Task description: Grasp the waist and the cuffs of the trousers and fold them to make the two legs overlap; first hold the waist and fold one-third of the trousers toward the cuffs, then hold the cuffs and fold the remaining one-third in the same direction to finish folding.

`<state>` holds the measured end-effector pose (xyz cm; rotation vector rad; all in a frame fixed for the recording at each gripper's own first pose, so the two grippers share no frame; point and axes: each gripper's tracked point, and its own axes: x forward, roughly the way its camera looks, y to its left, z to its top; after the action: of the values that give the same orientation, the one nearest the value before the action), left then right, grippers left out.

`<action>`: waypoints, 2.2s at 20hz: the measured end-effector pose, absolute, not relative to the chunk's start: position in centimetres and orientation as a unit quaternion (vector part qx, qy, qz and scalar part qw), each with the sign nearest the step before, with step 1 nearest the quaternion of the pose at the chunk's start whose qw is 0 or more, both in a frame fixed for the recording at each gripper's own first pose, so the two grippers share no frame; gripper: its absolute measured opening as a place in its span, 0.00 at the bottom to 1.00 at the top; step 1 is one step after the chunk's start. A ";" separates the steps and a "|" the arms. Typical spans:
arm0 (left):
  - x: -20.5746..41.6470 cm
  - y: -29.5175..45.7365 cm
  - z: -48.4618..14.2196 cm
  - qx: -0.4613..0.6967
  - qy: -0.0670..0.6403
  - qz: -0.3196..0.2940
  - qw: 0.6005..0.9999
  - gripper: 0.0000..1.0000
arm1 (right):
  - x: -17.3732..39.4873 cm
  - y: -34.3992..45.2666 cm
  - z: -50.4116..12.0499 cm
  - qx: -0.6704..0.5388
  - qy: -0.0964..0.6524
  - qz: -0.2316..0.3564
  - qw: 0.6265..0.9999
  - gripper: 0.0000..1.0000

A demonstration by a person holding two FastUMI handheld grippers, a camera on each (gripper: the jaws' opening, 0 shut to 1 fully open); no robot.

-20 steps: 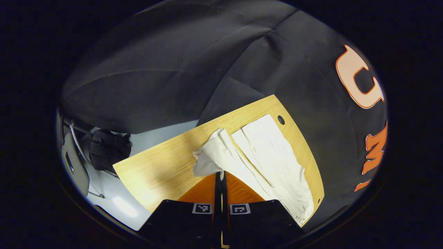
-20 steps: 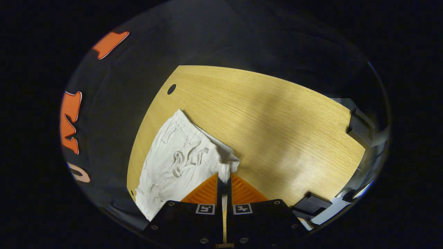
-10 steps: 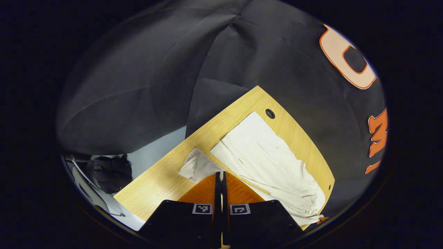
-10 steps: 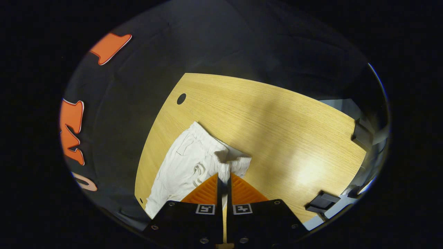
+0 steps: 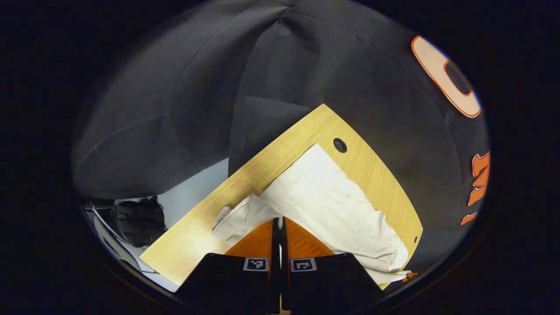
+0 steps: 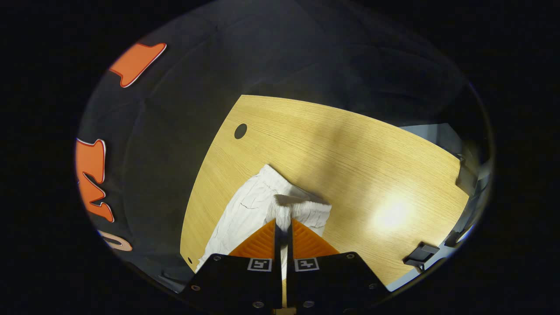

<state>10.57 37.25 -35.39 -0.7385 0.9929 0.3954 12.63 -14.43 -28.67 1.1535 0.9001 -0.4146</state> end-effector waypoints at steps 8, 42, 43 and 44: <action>15.7 37.3 -36.0 -0.319 0.484 0.167 0.797 0.05 | 17.6 -14.4 -28.5 0.526 0.413 -0.188 0.719 0.05; 24.6 31.6 -34.4 -0.216 0.530 0.088 0.815 0.88 | 18.5 -16.1 -32.1 0.474 0.402 -0.158 0.767 0.80; 24.2 30.5 -33.7 -0.217 0.532 0.072 0.815 0.89 | 17.4 -15.7 -32.3 0.462 0.412 -0.155 0.770 0.83; 24.0 29.3 -32.9 -0.219 0.528 0.054 0.819 0.93 | 16.3 -15.5 -32.9 0.450 0.425 -0.156 0.770 0.85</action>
<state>23.96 29.32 -32.89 -0.4672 1.1249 0.1157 16.29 -15.49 -32.91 0.9754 0.9214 -0.3376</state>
